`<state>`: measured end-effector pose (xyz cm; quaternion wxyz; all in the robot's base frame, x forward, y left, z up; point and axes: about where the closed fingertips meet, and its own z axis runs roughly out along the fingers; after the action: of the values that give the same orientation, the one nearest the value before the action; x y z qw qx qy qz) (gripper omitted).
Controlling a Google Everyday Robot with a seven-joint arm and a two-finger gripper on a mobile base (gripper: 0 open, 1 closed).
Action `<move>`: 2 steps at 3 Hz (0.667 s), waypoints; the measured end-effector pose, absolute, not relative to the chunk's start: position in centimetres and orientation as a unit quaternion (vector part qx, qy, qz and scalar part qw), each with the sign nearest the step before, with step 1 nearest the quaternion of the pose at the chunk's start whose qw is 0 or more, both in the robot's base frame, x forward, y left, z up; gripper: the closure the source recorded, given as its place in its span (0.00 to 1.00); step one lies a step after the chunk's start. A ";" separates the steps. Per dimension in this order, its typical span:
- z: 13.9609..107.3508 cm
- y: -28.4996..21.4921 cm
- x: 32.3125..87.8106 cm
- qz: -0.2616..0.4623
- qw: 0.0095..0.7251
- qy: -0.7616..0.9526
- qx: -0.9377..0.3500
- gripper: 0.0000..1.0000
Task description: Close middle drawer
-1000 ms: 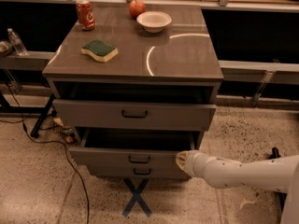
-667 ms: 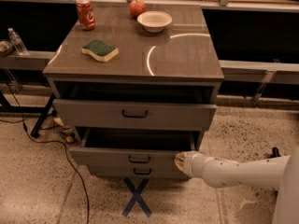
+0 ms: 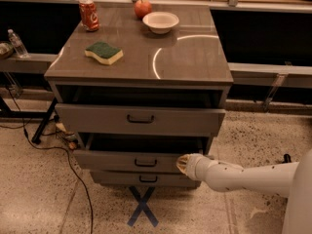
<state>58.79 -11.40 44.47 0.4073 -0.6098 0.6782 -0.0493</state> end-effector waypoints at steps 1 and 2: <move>45.4 -10.0 60.9 -0.047 0.437 0.668 -0.600 1.00; 46.2 -9.0 62.2 -0.046 0.457 0.661 -0.593 1.00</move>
Offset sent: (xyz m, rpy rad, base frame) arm 0.0519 0.0297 0.0280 0.1148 -0.1194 0.0072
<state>62.24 -8.98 46.19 0.4572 -0.5933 0.6609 -0.0457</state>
